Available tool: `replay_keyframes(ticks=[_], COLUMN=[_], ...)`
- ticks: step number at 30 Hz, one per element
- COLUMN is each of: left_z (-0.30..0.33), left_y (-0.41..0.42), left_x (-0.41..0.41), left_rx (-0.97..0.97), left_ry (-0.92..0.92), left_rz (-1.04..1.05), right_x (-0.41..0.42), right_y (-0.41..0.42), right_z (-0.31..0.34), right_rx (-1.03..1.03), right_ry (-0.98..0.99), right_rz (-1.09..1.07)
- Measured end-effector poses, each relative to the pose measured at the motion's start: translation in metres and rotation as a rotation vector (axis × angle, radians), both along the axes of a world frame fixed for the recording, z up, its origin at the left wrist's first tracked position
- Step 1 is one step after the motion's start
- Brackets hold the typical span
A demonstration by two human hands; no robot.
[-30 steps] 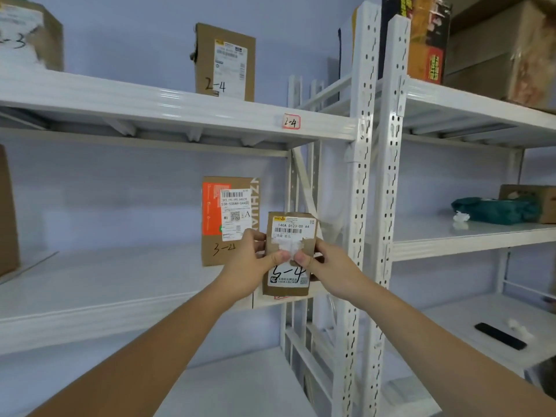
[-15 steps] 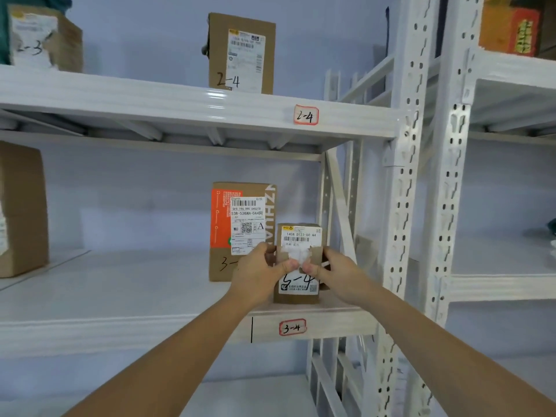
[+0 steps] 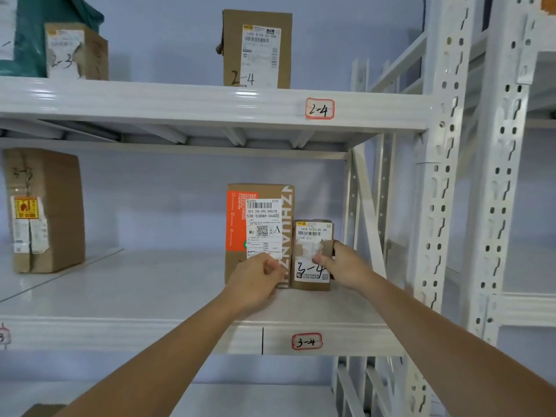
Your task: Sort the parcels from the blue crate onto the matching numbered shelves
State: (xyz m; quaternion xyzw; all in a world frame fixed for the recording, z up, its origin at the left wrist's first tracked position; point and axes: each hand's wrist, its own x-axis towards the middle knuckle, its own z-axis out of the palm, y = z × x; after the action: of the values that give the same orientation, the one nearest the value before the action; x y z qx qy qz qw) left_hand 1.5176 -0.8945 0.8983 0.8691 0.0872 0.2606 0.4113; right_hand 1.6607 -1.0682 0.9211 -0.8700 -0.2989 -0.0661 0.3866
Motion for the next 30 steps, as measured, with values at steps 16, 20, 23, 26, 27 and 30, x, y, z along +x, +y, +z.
replay_keyframes(ticks=[16,20,23,26,27,30], left_z=[-0.01,-0.006,-0.002,-0.007,-0.01,-0.024], left_y=[0.025,0.033,0.023,0.013,0.009,0.0], left_x=[-0.029,-0.073,-0.114,-0.157,-0.174,-0.232], left_rx=[0.454,0.504,0.643,0.719,0.716,0.704], left_ry=[0.124,0.163,0.239,0.304,0.318,0.386], left_rz=[-0.086,-0.139,-0.077,0.039,0.064,0.132], right_x=[-0.065,-0.113,-0.143,-0.169,-0.179,-0.215], right_y=[-0.032,-0.042,-0.042,-0.031,-0.029,-0.016], right_z=[0.001,0.008,0.006,-0.005,-0.009,-0.024], right_rx=[0.012,-0.368,-0.56,-0.61,-0.611,-0.599], right_ry=[-0.302,-0.34,-0.379,-0.408,-0.411,-0.432], right_rz=[-0.125,0.101,0.215,0.312,0.347,0.47])
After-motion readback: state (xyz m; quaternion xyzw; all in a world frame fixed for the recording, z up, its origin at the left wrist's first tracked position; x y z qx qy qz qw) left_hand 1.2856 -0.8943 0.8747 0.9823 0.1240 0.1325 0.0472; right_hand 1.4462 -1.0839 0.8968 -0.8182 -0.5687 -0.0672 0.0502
